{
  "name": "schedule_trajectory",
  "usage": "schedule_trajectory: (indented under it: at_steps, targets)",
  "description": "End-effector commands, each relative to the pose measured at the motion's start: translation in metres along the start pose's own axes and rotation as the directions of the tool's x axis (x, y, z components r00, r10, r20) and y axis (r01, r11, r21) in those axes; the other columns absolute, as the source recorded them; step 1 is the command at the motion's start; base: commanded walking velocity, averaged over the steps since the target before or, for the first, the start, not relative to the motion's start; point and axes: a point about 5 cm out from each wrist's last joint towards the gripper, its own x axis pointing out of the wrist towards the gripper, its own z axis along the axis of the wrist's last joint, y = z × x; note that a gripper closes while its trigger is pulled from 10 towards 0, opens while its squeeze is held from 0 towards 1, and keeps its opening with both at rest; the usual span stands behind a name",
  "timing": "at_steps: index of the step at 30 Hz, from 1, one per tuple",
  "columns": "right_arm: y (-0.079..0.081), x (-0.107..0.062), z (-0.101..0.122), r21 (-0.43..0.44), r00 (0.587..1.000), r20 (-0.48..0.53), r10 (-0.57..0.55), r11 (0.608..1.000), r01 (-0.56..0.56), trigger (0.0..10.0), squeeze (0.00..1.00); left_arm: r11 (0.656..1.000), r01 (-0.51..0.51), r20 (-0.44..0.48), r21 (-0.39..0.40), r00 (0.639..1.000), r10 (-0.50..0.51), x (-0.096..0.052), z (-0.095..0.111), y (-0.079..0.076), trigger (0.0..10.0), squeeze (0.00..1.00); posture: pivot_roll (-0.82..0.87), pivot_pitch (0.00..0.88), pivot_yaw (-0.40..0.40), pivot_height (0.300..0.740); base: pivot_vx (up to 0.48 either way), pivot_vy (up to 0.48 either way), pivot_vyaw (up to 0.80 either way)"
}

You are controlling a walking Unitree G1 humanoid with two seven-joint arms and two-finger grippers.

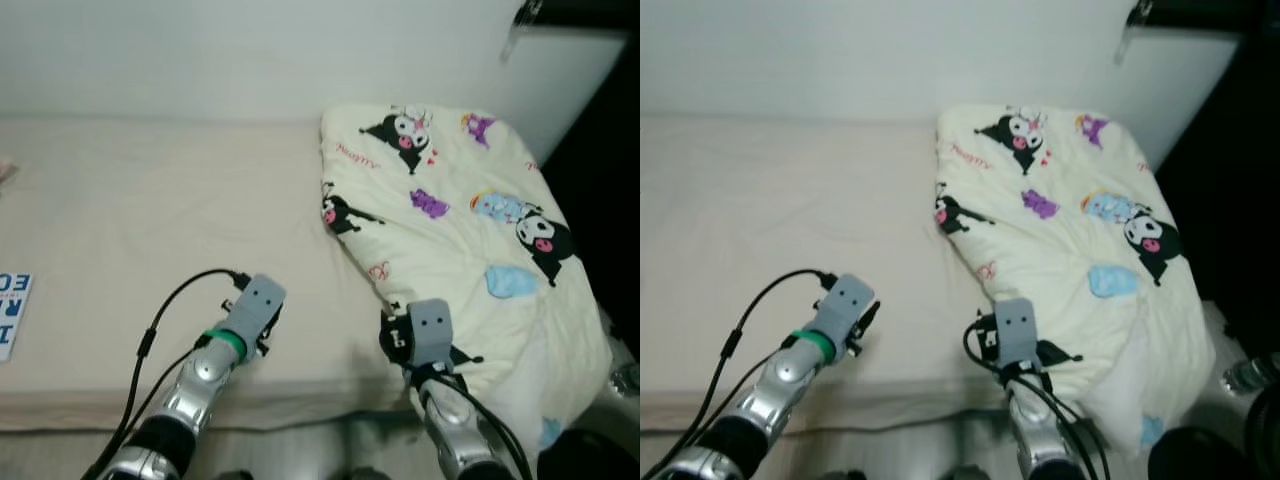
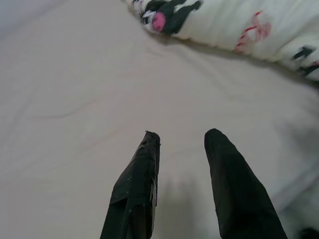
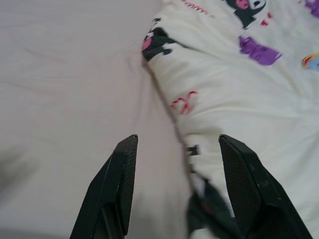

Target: Clean up the room

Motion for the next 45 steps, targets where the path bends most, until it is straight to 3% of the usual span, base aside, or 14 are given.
schedule_trajectory:
  at_steps: [1, 45]
  targets:
    - [0.0015, -0.0027, -0.0042, 0.010, 1.000, -0.016, -0.004, 1.000, 0.004, 10.0, 0.00, 1.000, 0.001, -0.022, 0.004, 1.000, -0.001, -0.0020, -0.0054, 0.0004, 10.0, 0.00, -0.06, 0.043, 0.037, 0.740, 0.000, -0.296, 0.00]
    - [0.0020, -0.0037, -0.0056, 0.013, 1.000, -0.020, -0.004, 1.000, 0.005, 10.0, 0.00, 1.000, -0.018, -0.038, 0.014, 0.999, 0.018, -0.0007, -0.0063, 0.0027, 10.0, 0.00, -0.06, 0.043, 0.038, 0.740, 0.000, -0.358, 0.00]
